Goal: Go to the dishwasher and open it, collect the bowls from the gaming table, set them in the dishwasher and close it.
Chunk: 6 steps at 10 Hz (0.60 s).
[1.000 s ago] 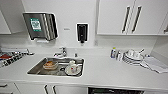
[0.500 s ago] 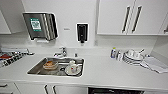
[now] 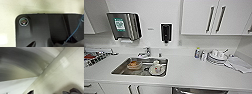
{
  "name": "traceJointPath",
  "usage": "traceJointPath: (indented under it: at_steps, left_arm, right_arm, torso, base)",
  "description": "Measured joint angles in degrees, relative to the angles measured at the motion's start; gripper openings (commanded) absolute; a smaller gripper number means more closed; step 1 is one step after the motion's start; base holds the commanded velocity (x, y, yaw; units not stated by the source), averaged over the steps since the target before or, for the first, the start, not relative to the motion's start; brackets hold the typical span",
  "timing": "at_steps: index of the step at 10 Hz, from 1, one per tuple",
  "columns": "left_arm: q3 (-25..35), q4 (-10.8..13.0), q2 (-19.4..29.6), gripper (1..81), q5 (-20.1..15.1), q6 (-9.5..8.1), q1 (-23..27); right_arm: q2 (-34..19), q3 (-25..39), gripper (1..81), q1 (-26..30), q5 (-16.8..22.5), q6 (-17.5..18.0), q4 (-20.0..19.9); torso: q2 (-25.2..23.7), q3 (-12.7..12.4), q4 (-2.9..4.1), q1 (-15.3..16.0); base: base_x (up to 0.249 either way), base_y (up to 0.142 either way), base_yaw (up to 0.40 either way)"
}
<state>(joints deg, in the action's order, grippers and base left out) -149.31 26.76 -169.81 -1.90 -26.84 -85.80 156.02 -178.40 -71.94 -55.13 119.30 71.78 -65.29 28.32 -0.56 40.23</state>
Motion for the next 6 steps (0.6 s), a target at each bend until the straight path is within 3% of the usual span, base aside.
traceJointPath:
  at_steps: [3,4,6]
  left_arm:
    - [-0.05,0.00,-0.20,81.1,-0.07,0.04,0.00]
    - [-0.02,0.00,-0.50,81.1,0.00,0.04,0.00]
    - [0.00,0.00,-0.69,81.1,0.00,0.04,0.00]
  right_arm:
    - [2.47,0.00,81.1,-4.44,6.07,-19.36,1.78]
    - [3.50,0.01,81.1,-5.90,8.96,-24.02,2.69]
    - [5.90,0.09,81.1,-7.41,14.84,-29.55,4.55]
  torso:
    - [0.00,0.00,0.00,0.02]
    - [0.00,0.00,0.00,0.02]
    - [0.00,0.00,0.00,0.02]
  base:
    - [0.000,0.000,0.000]
    - [0.000,0.000,0.000]
    - [0.000,0.000,0.000]
